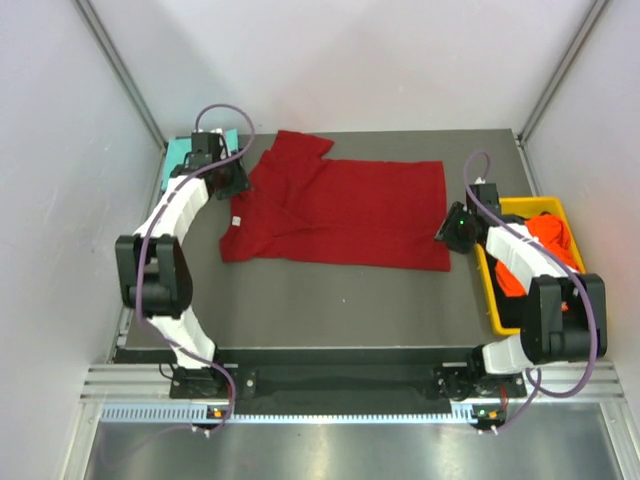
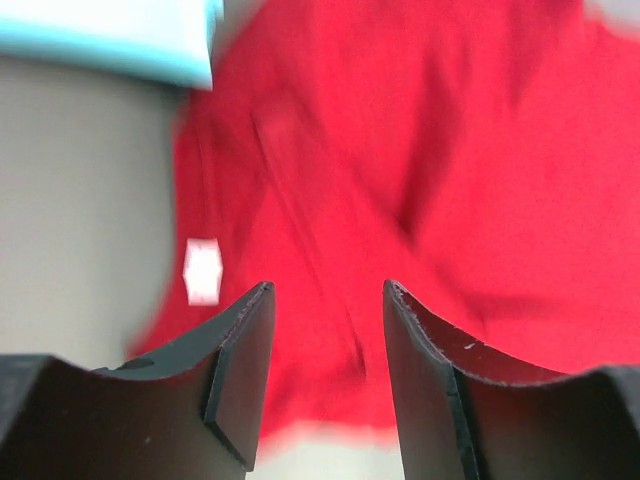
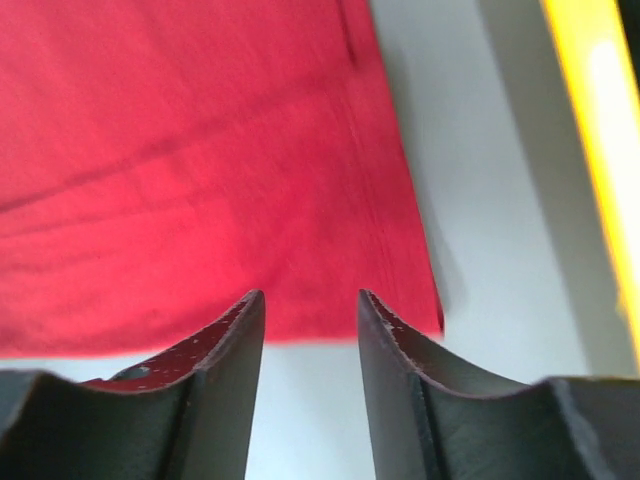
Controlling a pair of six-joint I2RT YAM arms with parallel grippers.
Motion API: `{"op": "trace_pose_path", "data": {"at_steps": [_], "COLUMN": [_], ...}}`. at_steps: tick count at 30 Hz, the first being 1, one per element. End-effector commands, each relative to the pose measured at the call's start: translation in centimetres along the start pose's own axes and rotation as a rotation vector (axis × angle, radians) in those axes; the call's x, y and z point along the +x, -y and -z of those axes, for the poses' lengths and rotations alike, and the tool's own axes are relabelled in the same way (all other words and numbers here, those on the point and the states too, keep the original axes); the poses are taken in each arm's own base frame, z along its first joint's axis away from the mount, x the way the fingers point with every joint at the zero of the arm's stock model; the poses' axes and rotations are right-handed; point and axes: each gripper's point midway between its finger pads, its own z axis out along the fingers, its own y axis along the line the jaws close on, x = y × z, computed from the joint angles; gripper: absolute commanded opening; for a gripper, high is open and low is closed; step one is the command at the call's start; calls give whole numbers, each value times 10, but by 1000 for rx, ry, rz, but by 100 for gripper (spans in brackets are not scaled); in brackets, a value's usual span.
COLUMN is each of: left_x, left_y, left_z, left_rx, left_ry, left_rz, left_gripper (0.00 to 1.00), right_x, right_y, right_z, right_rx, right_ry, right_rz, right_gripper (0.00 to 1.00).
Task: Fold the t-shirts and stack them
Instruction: Fold the tshirt
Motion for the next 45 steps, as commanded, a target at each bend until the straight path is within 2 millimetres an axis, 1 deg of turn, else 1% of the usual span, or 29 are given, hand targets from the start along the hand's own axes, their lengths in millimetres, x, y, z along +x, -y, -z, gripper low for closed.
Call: {"op": "trace_pose_path", "data": {"at_steps": [1, 2, 3, 4, 5, 7, 8, 10, 11, 12, 13, 14, 15, 16, 17, 18, 19, 20, 21, 22, 24, 27, 28, 29, 31, 32, 35, 39, 45], "left_x": [18, 45, 48, 56, 71, 84, 97, 106, 116, 118, 120, 127, 125, 124, 124, 127, 125, 127, 126, 130, 129, 130, 130, 132, 130, 134, 138, 142, 159], "left_y": [25, 22, 26, 26, 27, 25, 22, 25, 23, 21, 16, 9, 5, -6, -11, -17, -27, -32, -37, -48, -54, -67, -69, -72, -79, -82, -83, -88, -89], "left_z": [49, 48, 59, 60, 62, 61, 61, 61, 57, 59, 58, 56, 58, 56, 57, 58, 58, 59, 62, 61, 64, 65, 65, 64, 65, 65, 63, 58, 51], "left_rx": [116, 132, 162, 172, 195, 198, 191, 212, 214, 210, 185, 151, 129, 73, 44, 11, -50, -79, -105, -162, -183, -247, -263, -282, -328, -348, -361, -375, -344], "left_ry": [27, -30, -23, -34, -66, -103, -147, -171, -176, -167, -155, -156, -136, -112, -103, -111, -90, -87, -70, -57, -23, 5, 10, 8, 25, 13, 11, 16, -53], "left_rz": [42, 60, 63, 70, 78, 99, 117, 155, 172, 183, 202, 209, 211, 212, 211, 215, 231, 242, 248, 262, 261, 275, 289, 295, 336, 346, 385, 435, 478], "left_gripper": [52, 52, 52, 52, 52, 52, 52, 52, 52, 52, 51, 51, 51, 51, 51, 51, 51, 51, 51, 50, 50, 51, 50, 50, 49, 49, 49, 50, 49], "right_x": [19, 23, 25, 27, 30, 31, 35, 37, 36, 37, 39, 39, 41, 42, 43, 44, 43, 46, 47, 46, 48, 43, 42, 37, 33, 31, 27, 28, 31], "right_y": [-1, 2, 3, 7, 11, 17, 20, 20, 26, 27, 31, 32, 35, 37, 38, 40, 39, 43, 44, 44, 48, 54, 59, 58, 60, 61, 65, 66, 75], "right_z": [11, 10, 11, 12, 11, 10, 10, 9, 6, 4, 2, 1, -1, -3, -7, -9, -11, -16, -18, -21, -25, -24, -22, -20, -16, -13, -6, -4, -5], "right_rx": [-8, -1, -1, 21, 38, 67, 73, 64, 79, 86, 99, 107, 117, 123, 128, 132, 127, 141, 144, 142, 161, 200, 225, 225, 241, 244, 262, 258, 287], "right_ry": [-18, -22, -24, -23, -26, -11, -11, 2, 28, 31, 32, 34, 28, 27, 29, 29, 39, 28, 26, 28, 21, 42, 44, 52, 60, 70, 89, 82, 76], "right_rz": [-135, -150, -159, -175, -182, -206, -215, -238, -248, -251, -254, -255, -252, -254, -252, -252, -252, -251, -248, -239, -229, -197, -175, -161, -128, -115, -83, -59, -36], "right_gripper": [43, 44, 44, 45, 45, 46, 46, 47, 47, 47, 47, 47, 47, 47, 47, 47, 47, 46, 44, 40, 35, 17, 6, 0, 0, 0, 0, 0, 0]}}
